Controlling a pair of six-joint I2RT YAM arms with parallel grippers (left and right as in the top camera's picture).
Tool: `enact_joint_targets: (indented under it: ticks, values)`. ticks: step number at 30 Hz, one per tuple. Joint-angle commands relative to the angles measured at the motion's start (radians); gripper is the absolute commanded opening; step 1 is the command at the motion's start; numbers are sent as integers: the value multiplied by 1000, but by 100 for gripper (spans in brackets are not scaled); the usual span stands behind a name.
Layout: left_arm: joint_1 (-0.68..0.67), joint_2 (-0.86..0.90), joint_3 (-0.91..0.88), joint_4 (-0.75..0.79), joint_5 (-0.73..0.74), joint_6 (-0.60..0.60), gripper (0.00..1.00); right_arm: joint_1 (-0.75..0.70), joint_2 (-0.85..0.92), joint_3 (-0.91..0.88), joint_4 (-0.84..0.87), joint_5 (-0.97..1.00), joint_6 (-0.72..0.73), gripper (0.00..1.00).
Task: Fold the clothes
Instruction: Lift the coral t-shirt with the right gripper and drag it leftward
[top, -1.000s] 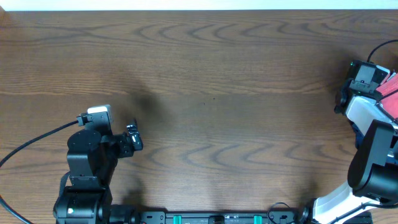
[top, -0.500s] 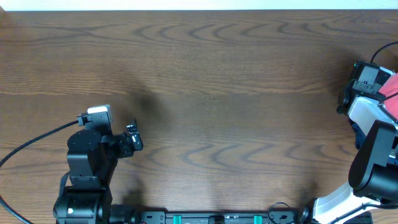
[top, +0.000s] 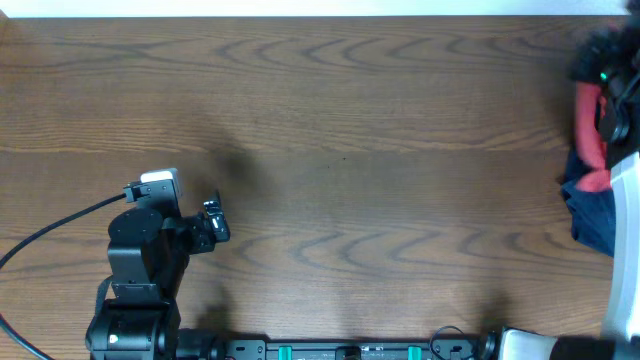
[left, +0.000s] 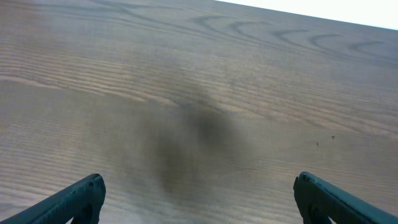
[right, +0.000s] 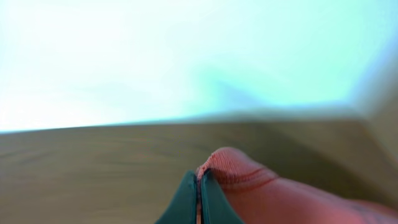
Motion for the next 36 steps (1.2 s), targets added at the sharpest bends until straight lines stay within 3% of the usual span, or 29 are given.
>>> enact_joint_targets:
  ticks: [1, 8, 36]
  values:
    - [5, 0, 20, 0, -5, -6, 98, 143, -36, 117, -64, -407, -200, 1]
    - [5, 0, 20, -1, -5, -6, 98, 294, -49, 200, -50, -180, -146, 1]
    - [5, 0, 20, -1, -5, -6, 98, 320, -48, 200, -152, -185, -140, 1]
